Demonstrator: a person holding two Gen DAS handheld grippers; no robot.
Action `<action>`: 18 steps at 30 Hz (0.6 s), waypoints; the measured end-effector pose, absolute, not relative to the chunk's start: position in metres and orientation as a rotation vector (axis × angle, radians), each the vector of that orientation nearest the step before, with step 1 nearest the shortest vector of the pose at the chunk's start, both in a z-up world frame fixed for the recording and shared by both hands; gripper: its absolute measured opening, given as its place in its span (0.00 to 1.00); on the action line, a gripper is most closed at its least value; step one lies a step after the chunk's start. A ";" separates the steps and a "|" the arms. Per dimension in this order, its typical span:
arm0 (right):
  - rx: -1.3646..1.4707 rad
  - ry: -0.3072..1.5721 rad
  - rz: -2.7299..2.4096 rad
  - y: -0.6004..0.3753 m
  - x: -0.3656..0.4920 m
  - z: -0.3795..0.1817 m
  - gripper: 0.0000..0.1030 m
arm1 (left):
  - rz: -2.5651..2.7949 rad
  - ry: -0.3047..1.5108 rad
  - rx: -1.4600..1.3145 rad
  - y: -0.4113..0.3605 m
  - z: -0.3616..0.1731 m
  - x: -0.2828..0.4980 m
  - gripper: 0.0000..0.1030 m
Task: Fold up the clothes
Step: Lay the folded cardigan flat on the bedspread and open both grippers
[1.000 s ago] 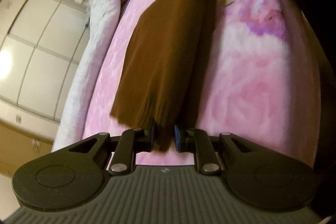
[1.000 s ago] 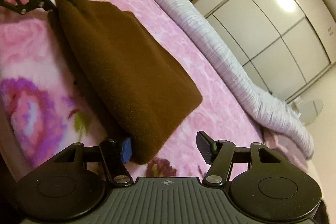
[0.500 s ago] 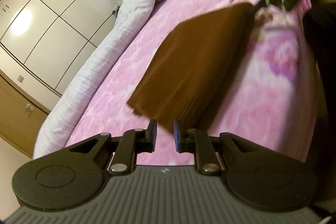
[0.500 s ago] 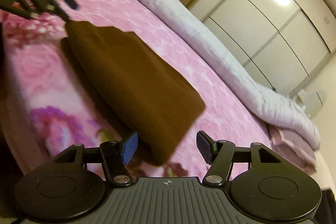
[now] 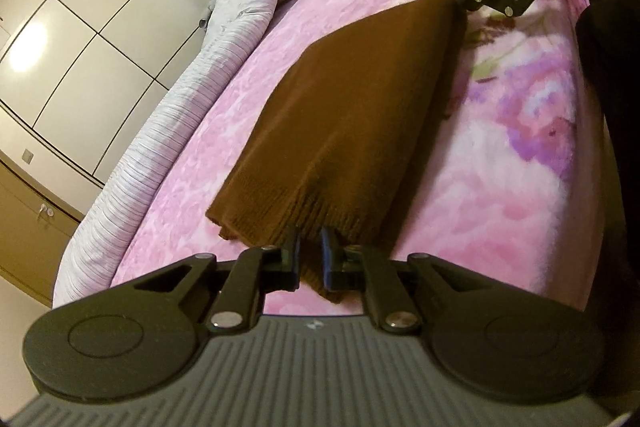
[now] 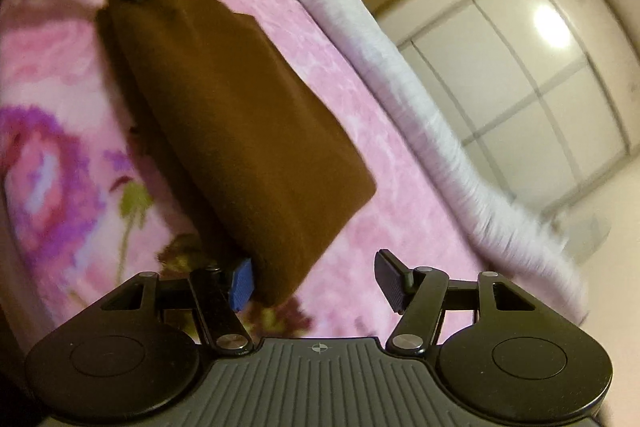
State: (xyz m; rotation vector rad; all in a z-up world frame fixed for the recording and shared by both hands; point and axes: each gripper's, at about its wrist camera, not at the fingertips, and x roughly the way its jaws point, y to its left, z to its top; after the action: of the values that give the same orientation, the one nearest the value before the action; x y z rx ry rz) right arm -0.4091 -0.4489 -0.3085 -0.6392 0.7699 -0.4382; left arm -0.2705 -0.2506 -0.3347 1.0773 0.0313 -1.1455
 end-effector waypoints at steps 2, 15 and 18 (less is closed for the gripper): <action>-0.591 0.781 -0.444 -0.448 -0.412 -0.304 0.60 | -1.139 0.056 1.077 -0.249 -0.333 -0.262 0.06; -0.128 0.645 -0.365 -0.454 -0.411 -0.235 0.60 | -1.197 0.342 0.649 -0.266 -0.275 -0.193 0.14; -0.042 0.660 -0.325 -0.473 -0.385 -0.233 0.60 | -1.240 0.426 0.695 -0.292 -0.300 -0.184 0.16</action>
State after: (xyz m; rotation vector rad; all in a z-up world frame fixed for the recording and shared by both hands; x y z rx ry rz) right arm -0.3854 -0.4731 -0.2333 -0.0421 0.6598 -0.3247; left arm -0.1843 -0.2916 -0.2997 0.6947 0.4258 -1.2401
